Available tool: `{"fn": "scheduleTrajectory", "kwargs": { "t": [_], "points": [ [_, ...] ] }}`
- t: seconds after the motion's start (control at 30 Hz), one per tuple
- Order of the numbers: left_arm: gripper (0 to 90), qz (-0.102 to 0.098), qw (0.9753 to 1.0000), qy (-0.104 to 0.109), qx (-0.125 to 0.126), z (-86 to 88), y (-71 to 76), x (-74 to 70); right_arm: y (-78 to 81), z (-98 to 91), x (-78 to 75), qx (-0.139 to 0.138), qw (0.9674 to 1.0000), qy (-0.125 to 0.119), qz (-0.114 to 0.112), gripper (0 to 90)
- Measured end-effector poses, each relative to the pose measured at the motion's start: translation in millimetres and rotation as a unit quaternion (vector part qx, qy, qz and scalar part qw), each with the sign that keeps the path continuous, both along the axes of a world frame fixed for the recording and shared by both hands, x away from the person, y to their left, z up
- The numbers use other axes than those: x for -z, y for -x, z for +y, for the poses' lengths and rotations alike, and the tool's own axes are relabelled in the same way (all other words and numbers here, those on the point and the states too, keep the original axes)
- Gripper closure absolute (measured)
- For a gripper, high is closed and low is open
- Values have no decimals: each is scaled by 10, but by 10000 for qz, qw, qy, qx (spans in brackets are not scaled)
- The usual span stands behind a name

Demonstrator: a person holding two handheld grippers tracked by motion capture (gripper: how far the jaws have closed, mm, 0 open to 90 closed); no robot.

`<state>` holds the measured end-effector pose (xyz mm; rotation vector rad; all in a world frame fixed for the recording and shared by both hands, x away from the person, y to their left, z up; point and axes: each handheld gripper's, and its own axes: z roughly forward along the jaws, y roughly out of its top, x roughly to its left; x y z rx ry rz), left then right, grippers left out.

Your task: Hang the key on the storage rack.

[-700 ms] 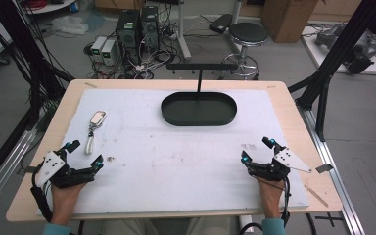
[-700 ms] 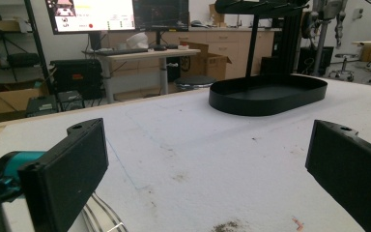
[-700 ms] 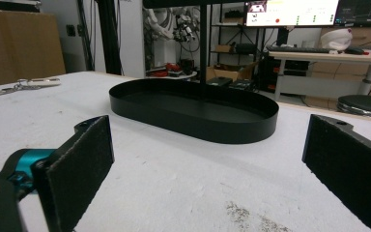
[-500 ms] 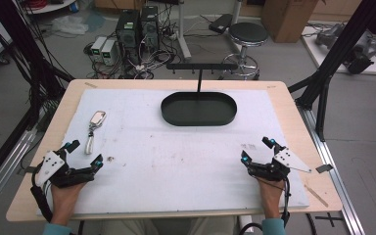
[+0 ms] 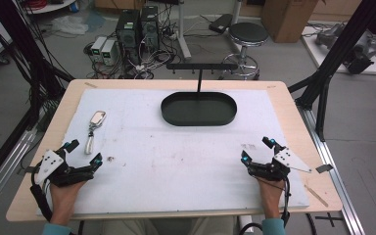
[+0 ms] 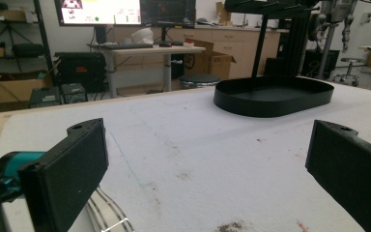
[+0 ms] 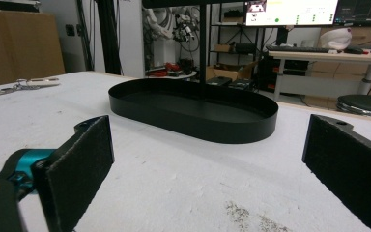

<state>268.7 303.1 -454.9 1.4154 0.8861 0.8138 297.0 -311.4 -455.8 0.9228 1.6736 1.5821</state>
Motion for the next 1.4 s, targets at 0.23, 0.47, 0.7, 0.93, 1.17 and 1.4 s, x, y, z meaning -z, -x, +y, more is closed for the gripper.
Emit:
{"fn": "scheduleTrajectory", "kwargs": {
  "t": [0.23,0.47,0.7,0.93,1.17,1.4],
  "points": [
    [17,180,9986,-299,-400,45,-35,-183,0,0,0,-1,10000,0,1,35],
    [17,645,9953,-597,-398,88,-168,-393,-2,0,0,1,10000,5,0,35],
    [17,1334,9863,-843,-473,101,-332,-534,-2,1,0,4,10000,6,4,35],
    [17,2029,9721,-1076,-474,129,-491,-599,-3,-2,-1,4,10000,13,7,35],
    [46,2543,9581,-1238,-460,116,-623,-653,-4,-3,0,1,10000,2,11,35],
    [102,3022,9433,-1284,-478,114,-703,-587,-4,-4,0,-3,10000,12,7,35]
  ]
}}
